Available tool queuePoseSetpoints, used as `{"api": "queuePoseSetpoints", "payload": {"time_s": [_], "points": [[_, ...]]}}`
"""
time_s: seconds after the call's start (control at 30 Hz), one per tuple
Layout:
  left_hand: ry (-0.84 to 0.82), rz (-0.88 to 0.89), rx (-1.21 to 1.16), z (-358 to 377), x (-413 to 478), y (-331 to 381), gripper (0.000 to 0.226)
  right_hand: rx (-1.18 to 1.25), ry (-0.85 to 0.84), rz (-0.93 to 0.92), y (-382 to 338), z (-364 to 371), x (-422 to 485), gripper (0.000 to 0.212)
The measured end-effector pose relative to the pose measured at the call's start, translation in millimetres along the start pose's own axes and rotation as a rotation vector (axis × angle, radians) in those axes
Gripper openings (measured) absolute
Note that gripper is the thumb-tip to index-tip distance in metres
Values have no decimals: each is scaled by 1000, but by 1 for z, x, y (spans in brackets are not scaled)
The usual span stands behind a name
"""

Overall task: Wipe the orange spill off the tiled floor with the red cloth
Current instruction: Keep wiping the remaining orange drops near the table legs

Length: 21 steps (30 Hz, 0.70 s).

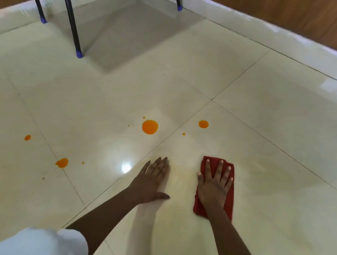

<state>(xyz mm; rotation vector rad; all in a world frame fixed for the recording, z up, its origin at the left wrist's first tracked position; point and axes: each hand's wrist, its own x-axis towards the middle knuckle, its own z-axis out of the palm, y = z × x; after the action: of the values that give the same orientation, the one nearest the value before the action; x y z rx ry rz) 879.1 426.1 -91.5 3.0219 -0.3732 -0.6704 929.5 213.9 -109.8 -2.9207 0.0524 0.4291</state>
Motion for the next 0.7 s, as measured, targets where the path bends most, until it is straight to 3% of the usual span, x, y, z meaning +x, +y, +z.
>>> {"api": "queuePoseSetpoints", "payload": {"time_s": [0.23, 0.4, 0.7], "points": [[52, 10, -27, -10, 24, -30, 103, 15, -82, 67, -2, -7, -8, 56], [93, 81, -15, -18, 49, -36, 105, -49, -44, 107, -5, -7, -11, 55], [98, 135, -15, -9, 73, -41, 108, -23, 112, 107, -22, -29, 134, 53]]}}
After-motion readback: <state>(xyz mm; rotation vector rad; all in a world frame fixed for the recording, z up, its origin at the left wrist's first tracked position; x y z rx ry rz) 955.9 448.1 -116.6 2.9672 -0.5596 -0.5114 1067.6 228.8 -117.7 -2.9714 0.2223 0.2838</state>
